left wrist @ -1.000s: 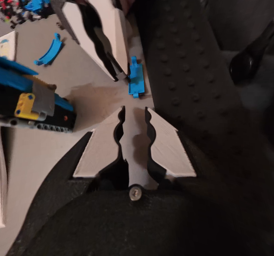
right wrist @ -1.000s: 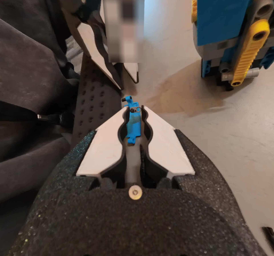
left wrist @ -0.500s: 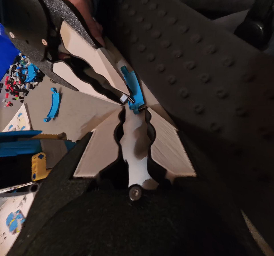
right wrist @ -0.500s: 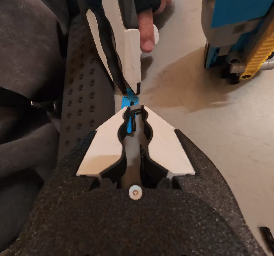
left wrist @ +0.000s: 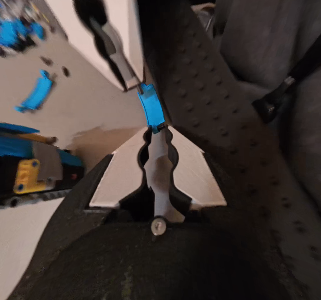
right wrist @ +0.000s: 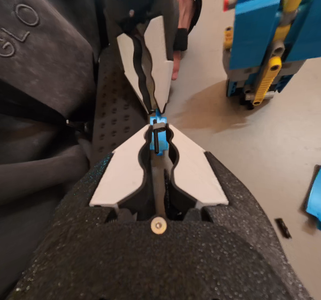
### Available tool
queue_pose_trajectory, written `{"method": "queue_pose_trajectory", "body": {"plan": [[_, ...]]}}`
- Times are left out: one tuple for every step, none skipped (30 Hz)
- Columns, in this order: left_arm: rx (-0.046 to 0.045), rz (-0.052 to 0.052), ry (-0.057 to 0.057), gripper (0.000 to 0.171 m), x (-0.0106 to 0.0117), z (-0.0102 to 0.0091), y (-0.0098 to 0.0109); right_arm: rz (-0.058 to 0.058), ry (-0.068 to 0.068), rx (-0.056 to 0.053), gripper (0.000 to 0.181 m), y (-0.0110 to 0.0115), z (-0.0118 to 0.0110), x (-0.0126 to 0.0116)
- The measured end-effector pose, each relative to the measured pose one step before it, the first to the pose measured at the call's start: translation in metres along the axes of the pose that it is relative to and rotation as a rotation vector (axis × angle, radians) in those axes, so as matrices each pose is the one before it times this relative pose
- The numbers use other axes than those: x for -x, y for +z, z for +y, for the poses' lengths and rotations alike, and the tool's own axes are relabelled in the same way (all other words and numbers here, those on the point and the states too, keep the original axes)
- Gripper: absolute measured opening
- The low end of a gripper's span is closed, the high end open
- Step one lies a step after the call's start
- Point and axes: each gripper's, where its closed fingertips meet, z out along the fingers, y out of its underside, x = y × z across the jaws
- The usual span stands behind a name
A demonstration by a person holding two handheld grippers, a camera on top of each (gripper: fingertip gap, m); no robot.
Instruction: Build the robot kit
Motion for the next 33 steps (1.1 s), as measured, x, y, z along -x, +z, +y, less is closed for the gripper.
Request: {"method": "queue_pose_trajectory", "body": {"plan": [[0.00322,0.0455,-0.1159,0.015,-0.00581,-0.00467,-0.00356,-0.0092,-0.015,-0.0054,0.015,-0.00405,-0.00107,0.00981],[-0.01559,0.046,-0.1311,0.015,-0.00649,-0.00701,-0.00377,-0.0214,-0.012,-0.0046,0.015,-0.0013,-0.0003,0.01207],[-0.03611,0.0719,-0.1327,0.014,-0.01123,-0.00877,-0.00383,-0.0015,-0.0137,0.0049,0.015,0.00102,0.00158,0.00827],[-0.02631,0.0748,-0.1242,0.015,-0.01259,-0.00646,-0.00262,0.0147,-0.0183,0.0112,0.015,0.00204,0.00315,0.0046],[-0.01675,0.039,-0.1039,0.015,-0.00777,-0.00399,-0.00142,0.0018,-0.0154,0.019,0.014,0.00267,0.00474,0.00471],[-0.01696,0.0316,-0.0811,0.015,-0.00684,-0.00298,-0.00078,-0.0122,-0.0055,0.0204,0.015,0.00328,0.0053,0.00463],[-0.0153,0.0309,-0.0596,0.014,-0.00648,-0.00205,-0.00006,-0.0221,0.0013,0.0173,0.015,0.00398,0.00501,0.00454],[-0.01349,-0.0034,-0.0368,0.014,-0.00037,-0.00115,0.00077,-0.0295,0.0023,0.0135,0.015,0.00455,0.00416,0.00474],[-0.00468,-0.0273,-0.0078,0.014,0.00388,0.00058,0.00131,-0.0089,-0.0002,0.0194,0.015,0.00505,0.00437,0.00115],[0.00618,-0.0268,0.0145,0.015,0.00427,0.00284,0.00213,0.0047,-0.0048,0.0251,0.015,0.00481,0.00412,-0.00078],[0.00328,-0.0283,0.0123,0.015,0.00477,0.00299,0.00236,0.0064,-0.015,0.0258,0.015,0.00411,0.00348,-0.00049],[-0.00899,-0.0189,0.0048,0.014,0.00335,0.00102,0.00196,0.0034,-0.019,0.0135,0.014,0.00232,0.00134,0.00043],[-0.01538,-0.0019,0.001,0.014,0.0006,-0.00055,0.00139,-0.0076,-0.0076,0.0013,0.015,0.00051,-0.00051,0.00188],[-0.01649,-0.0028,-0.0022,0.014,0.00067,-0.00154,0.00069,-0.0032,0.0023,0.0,0.015,0.00005,-0.00016,0.00035],[-0.01613,-0.0045,-0.0041,0.014,0.00067,-0.00246,0.00057,0.0051,0.01,-0.0056,0.015,-0.00029,-0.00068,-0.00158],[-0.01797,0.0006,-0.005,0.014,-0.00011,-0.0034,0.00076,-0.0076,0.0208,-0.0132,0.015,-0.00051,-0.00211,-0.00004],[-0.01737,0.0017,-0.0022,0.011,-0.00071,-0.00339,0.00161,-0.0156,0.0223,-0.0247,0.015,-0.00075,-0.00433,0.00158],[-0.01672,-0.0029,0.0,0.004,-0.0002,-0.00326,0.00233,-0.011,0.0242,-0.0268,0.015,-0.00042,-0.0049,0.00137],[-0.01749,-0.0033,-0.0015,0.004,-0.00017,-0.00257,0.00293,-0.0067,0.0269,-0.0325,0.015,-0.00058,-0.00567,0.00122],[-0.01257,-0.0008,-0.0055,0.004,-0.00039,-0.00101,0.00324,0.0002,0.0241,-0.0308,0.015,-0.00094,-0.00476,0.00043],[-0.00822,-0.0046,-0.0064,0.005,0.00046,0.00039,0.0031,0.0014,0.0213,-0.0154,0.015,-0.00075,-0.00127,0.00009],[-0.0109,-0.0197,-0.0007,0.006,0.00261,-0.00007,0.00141,0.0117,0.0153,0.003,0.015,-0.00025,0.0023,-0.00131],[-0.01955,-0.0339,0.0108,0.007,0.00453,-0.00197,-0.00132,0.0307,-0.0019,0.0133,0.015,-0.00038,0.00396,-0.004],[-0.02448,-0.0387,0.0191,0.008,0.00485,-0.00339,-0.0037,0.0323,-0.0069,0.0162,0.015,-0.00061,0.00419,-0.00435],[-0.02367,-0.0324,0.0151,0.011,0.00385,-0.00324,-0.00465,0.0149,0.002,0.0135,0.015,-0.00016,0.00325,-0.00256],[-0.01959,-0.0208,0.003,0.015,0.002,-0.00193,-0.00435,0.004,0.005,0.0042,0.015,-0.00006,0.00126,-0.00147],[-0.00635,-0.0151,-0.0075,0.019,0.00123,0.0009,-0.00353,0.0055,0.0063,-0.0008,0.015,0.0003,-0.00018,-0.00188],[0.00618,-0.0172,-0.0144,0.021,0.00148,0.00358,-0.00288,0.0023,0.0056,0.0054,0.015,0.00076,0.0005,-0.0015],[0.00871,-0.0204,-0.0202,0.022,0.00175,0.00473,-0.00229,-0.003,0.0027,0.007,0.015,0.00104,0.00063,-0.00047],[0.00793,-0.014,-0.0259,0.023,0.00062,0.00533,-0.00124,-0.0035,0.0013,0.0017,0.017,0.00049,0.00004,-0.00012],[0.0066,-0.0024,-0.033,0.024,-0.00143,0.00544,0.00009,-0.0025,0.0041,-0.0008,0.016,0.00007,-0.00014,-0.00015],[0.00563,0.0024,-0.0383,0.025,-0.00207,0.00522,0.00152,-0.0015,0.0045,-0.0006,0.015,0.00005,-0.00007,-0.00017],[0.00019,0.0065,-0.0338,0.029,-0.00225,0.00384,0.00237,0.0,0.0015,-0.0004,0.015,0.00007,0.00009,-0.00009]]}}
